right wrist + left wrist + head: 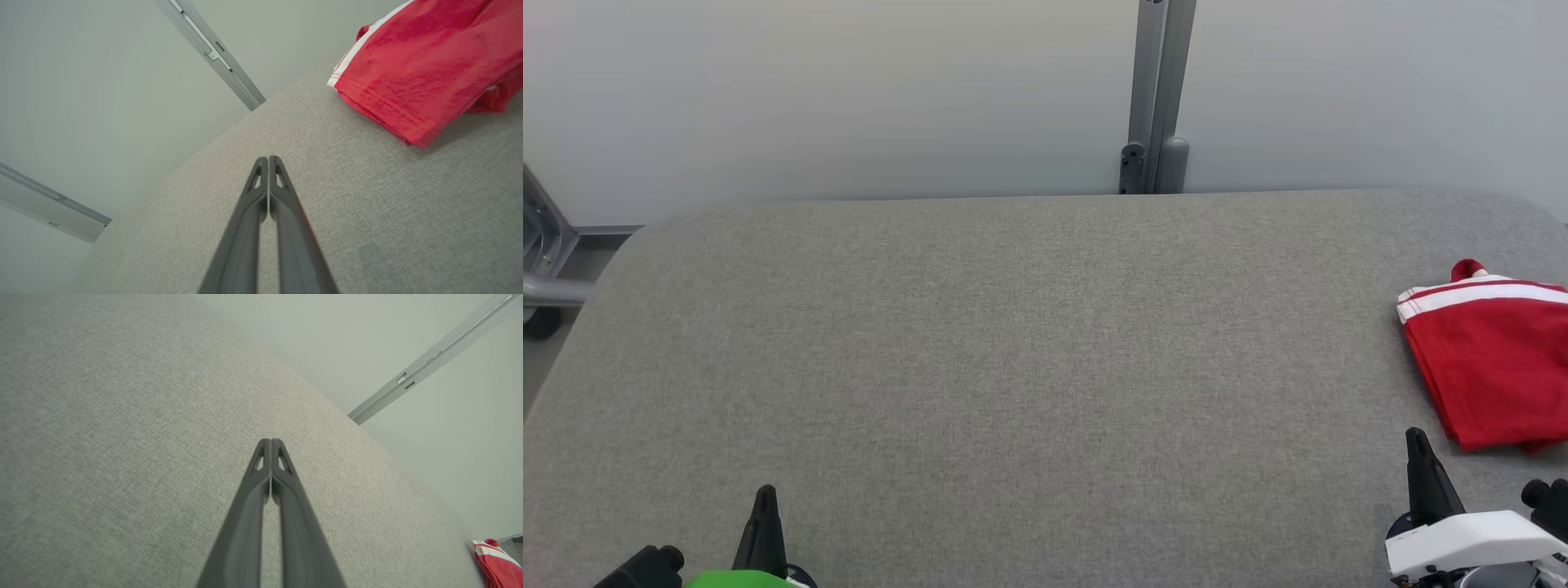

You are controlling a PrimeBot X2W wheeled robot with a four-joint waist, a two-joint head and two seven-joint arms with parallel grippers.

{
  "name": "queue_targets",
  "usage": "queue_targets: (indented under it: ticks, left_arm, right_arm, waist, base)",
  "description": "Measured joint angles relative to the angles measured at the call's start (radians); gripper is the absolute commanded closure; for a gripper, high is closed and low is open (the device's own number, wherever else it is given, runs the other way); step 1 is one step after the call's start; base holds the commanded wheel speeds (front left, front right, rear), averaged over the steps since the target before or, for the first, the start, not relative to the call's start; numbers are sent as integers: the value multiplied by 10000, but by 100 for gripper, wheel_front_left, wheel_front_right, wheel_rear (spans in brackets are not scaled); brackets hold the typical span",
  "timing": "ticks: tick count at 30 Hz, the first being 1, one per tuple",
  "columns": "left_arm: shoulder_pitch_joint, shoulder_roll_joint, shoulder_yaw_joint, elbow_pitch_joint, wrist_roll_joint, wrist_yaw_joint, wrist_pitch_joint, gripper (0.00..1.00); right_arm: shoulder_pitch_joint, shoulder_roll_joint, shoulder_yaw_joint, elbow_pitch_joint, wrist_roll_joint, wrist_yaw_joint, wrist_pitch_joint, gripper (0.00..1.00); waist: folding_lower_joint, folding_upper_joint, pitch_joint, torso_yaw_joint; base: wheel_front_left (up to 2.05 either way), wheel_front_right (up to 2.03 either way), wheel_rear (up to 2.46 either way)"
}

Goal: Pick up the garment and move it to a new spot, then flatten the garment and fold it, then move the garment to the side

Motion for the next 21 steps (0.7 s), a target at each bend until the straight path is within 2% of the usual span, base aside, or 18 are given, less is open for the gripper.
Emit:
queue_targets:
  ticks: [21]
  left_arm:
    - [-510,-17,268,-148,-2638,-130,696,100]
  right_arm:
    - [-519,6,46,109,2788,-4,704,100]
  waist:
    - [1,0,126,-181]
  base:
    - [0,0,0]
